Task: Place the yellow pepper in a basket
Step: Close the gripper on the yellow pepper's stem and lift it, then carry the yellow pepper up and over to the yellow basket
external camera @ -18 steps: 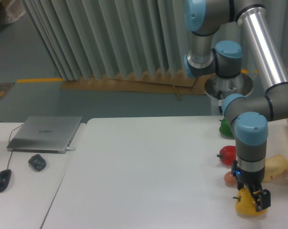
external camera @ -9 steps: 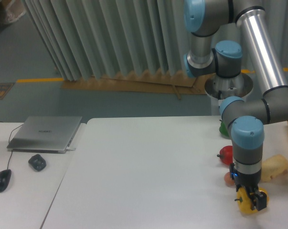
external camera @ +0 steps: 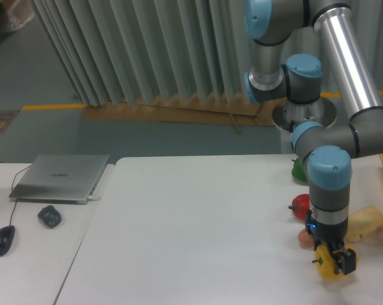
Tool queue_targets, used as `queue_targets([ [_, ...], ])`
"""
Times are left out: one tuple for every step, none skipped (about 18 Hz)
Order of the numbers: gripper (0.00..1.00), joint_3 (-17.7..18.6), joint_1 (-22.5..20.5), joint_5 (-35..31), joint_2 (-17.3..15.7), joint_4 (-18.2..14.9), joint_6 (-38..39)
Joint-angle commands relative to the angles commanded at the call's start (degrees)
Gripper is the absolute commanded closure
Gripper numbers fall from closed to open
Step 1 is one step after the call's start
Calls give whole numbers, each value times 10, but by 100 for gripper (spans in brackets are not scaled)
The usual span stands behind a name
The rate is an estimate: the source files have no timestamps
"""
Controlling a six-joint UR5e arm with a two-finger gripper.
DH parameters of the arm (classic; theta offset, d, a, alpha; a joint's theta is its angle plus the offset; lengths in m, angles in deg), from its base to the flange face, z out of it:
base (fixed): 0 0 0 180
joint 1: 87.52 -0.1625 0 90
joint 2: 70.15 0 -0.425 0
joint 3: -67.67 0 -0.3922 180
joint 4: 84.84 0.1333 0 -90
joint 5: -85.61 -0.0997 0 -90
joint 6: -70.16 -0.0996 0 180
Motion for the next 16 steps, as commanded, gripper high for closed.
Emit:
queue_targets([
  [42,-1,-1,0,-4,0,5],
  [41,-1,-2,1,-16,-1,12],
  [41,0,-4,3,-25,-15,17],
  [41,0,-14,11,-37,-45,16],
  [40,0,-20,17,-44,-55,15],
  [40,2,-21,21,-47,-57,15],
  [40,4,-23,21,-53,-61,12],
  [40,8,-31,19,-58,-74,5],
  [40,9,-34,19,-63,-84,-9],
  [41,11,-37,18,-69,-97,-32],
  [40,13,-46,18,-75,-109,-58],
  [40,16,-55,19,-83,-121,-82],
  [40,19,-62,19,-90,-133,-102],
  [40,24,-71,19,-97,-141,-121],
  [40,28,-82,19,-103,-151,-143],
  [40,30,-89,18,-105,-159,-157],
])
